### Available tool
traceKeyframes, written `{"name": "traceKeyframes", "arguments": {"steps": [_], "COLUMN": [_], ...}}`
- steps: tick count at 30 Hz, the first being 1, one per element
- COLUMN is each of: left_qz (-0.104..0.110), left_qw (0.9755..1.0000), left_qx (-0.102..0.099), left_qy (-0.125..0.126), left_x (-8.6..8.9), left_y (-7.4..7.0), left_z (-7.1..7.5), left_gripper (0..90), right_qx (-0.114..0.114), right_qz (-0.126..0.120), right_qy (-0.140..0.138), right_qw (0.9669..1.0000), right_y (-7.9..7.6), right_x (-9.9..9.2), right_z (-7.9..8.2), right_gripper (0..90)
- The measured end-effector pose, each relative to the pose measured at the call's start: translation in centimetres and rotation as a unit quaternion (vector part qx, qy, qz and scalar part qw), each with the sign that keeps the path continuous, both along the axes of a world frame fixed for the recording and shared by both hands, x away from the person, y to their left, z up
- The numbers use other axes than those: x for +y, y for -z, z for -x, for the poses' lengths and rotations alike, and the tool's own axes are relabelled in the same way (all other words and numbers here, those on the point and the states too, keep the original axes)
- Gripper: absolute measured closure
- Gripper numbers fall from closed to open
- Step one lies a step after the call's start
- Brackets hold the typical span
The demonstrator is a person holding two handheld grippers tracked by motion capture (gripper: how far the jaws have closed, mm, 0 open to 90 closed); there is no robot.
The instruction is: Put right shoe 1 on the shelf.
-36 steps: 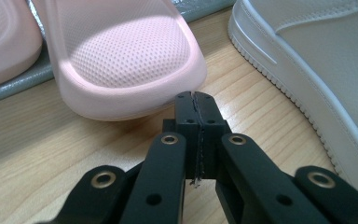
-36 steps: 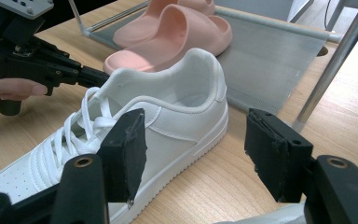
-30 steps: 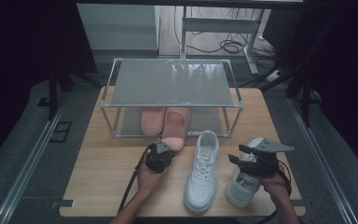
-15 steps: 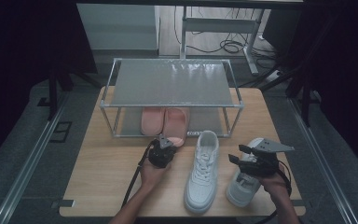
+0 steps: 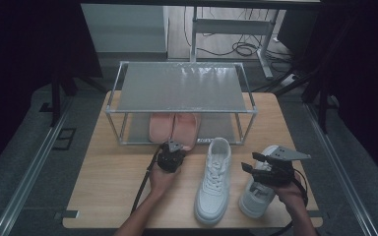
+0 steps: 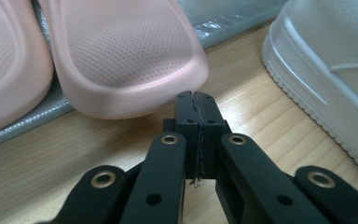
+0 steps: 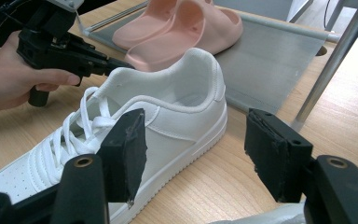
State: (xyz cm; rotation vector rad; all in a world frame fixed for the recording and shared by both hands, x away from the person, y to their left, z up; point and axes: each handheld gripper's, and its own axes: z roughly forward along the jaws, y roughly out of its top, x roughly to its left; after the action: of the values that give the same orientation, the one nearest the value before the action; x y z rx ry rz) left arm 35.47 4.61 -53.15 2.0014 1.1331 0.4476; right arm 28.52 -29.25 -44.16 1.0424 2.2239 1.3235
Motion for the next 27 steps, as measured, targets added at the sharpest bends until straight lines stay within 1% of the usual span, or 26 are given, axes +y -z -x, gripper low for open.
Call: {"name": "traceKeyframes", "arguments": {"steps": [1,5,7,9,13,21,27], "left_qz": [-0.004,-0.005,-0.007,-0.005,-0.002,-0.003,0.004], "left_qw": [1.0000,1.0000,1.0000,0.9999,0.9999,0.9997,0.9996], "left_qx": [0.000,0.000,0.000,0.001,0.004,0.006,0.007], "left_qy": [0.001,-0.002,-0.007,-0.009,-0.016,-0.021,-0.027], "left_x": [0.0,-0.1,-0.2,-0.2,-0.5,-0.8,-0.9], "left_y": [0.0,0.0,0.0,0.0,0.1,0.2,0.3], "left_z": [-0.2,-0.5,-0.9,-1.0,-1.7,-2.5,-3.0], "left_gripper": [90.0,90.0,90.0,90.0,90.0,90.0,89.9], "right_qx": [0.000,0.000,0.001,0.001,0.000,0.000,0.000], "right_qz": [0.000,0.000,0.001,0.001,0.000,0.000,0.001], "right_qy": [0.000,0.000,0.001,0.001,0.000,0.001,0.001], "right_qw": [1.0000,1.0000,1.0000,1.0000,1.0000,1.0000,1.0000], "right_y": [0.0,0.0,0.0,0.0,0.0,0.0,0.1], "right_x": [0.0,0.0,0.0,0.0,0.0,0.0,0.0], "right_z": [0.0,0.0,0.0,0.0,0.0,0.0,0.0], "right_gripper": [39.0,39.0,39.0,39.0,39.0,39.0,39.0]}}
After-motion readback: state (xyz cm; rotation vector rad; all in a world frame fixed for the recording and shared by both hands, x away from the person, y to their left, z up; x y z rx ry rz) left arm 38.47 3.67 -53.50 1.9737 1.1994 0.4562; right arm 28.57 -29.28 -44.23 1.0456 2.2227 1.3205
